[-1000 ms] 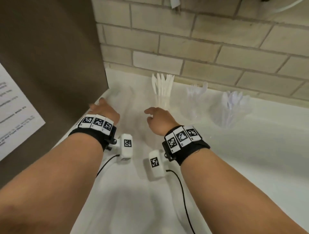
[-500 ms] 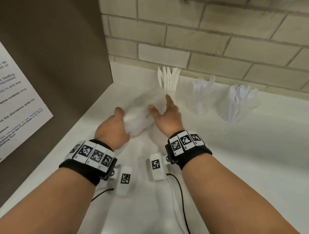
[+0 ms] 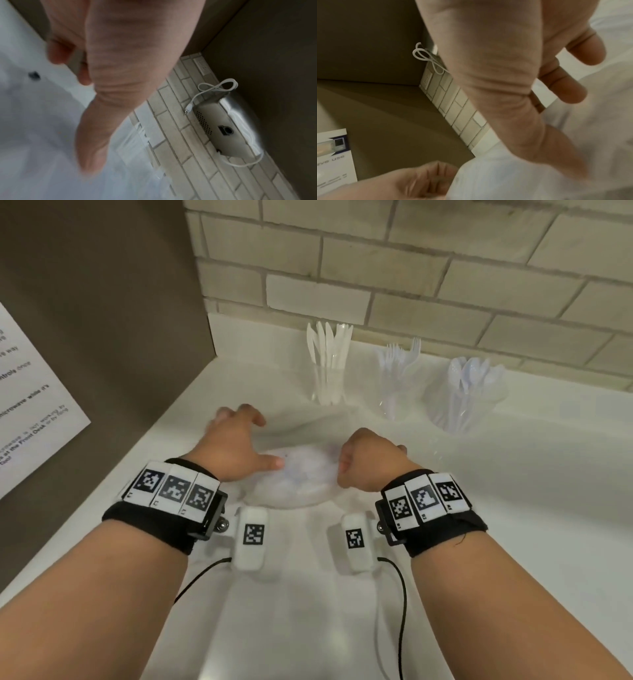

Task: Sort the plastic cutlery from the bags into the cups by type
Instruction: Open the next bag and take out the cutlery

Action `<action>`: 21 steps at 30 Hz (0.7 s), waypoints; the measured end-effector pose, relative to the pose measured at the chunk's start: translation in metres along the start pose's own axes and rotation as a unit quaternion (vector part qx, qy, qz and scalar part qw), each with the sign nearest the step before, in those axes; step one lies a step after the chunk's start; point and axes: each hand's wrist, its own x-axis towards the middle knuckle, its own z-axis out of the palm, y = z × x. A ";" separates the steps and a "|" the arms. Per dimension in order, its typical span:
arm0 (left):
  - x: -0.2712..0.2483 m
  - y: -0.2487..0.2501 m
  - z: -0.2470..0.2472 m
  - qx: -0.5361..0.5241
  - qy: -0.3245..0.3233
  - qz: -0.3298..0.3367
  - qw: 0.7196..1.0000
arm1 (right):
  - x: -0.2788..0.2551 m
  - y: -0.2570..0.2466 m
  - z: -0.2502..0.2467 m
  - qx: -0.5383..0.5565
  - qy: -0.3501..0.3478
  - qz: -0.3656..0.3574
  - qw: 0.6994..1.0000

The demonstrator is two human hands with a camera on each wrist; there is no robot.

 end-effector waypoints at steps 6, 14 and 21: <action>-0.010 -0.007 0.006 0.010 -0.154 -0.078 0.985 | -0.012 0.003 0.002 -0.094 -0.074 0.021 0.993; -0.013 0.005 0.012 -0.083 -0.147 0.052 0.984 | -0.009 -0.013 -0.019 0.099 0.106 -0.060 0.988; -0.022 0.022 0.000 -0.331 -0.071 0.147 0.929 | 0.003 -0.012 -0.031 0.099 0.115 -0.112 0.982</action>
